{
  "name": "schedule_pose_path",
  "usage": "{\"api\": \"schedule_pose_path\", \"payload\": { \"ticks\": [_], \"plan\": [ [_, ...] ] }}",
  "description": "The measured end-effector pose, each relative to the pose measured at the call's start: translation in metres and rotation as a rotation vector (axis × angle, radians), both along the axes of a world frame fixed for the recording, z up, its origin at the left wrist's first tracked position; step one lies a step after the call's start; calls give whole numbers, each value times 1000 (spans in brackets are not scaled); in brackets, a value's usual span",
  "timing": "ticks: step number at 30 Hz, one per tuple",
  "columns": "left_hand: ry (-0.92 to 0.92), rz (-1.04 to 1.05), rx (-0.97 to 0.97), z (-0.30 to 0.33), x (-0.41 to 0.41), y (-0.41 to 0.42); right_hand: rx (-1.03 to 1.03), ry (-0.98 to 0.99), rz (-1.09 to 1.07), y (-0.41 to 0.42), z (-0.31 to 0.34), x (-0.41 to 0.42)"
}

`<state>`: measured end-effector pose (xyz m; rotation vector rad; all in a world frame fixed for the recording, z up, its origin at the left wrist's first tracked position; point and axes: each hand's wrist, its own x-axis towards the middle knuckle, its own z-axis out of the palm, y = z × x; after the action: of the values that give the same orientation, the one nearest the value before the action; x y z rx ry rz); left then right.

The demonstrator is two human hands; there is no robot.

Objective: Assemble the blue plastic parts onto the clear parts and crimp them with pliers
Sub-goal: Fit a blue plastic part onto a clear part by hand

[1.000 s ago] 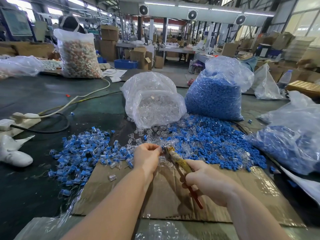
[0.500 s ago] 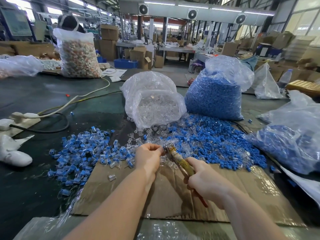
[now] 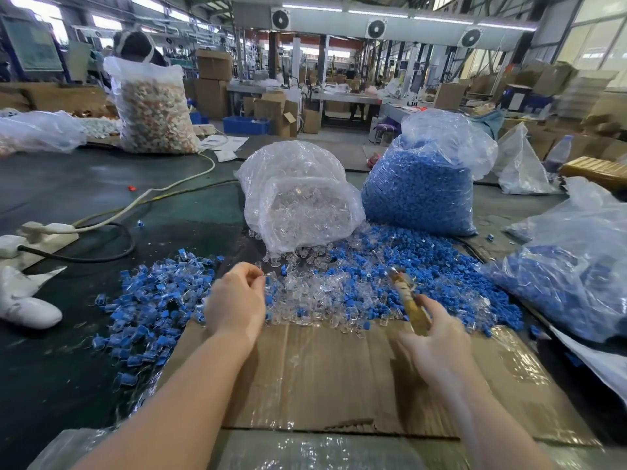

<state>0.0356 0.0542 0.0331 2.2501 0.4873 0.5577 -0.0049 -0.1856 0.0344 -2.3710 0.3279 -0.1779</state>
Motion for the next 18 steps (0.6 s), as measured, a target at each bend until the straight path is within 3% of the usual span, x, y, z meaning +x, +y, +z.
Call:
{"api": "schedule_pose_path", "payload": {
  "ticks": [3, 6, 12, 18],
  "plan": [
    [-29, 122, 315, -2, 2, 29, -210, 31, -140, -19, -7, 0],
    [59, 173, 458, -6, 2, 52, -386, 124, -234, -37, -16, -1],
    [287, 193, 592, -19, -2, 69, -583, 207, -301, -48, -25, -3],
    [137, 136, 511, -17, -1, 46, -678, 251, -260, -51, -23, 0]
  ]
}}
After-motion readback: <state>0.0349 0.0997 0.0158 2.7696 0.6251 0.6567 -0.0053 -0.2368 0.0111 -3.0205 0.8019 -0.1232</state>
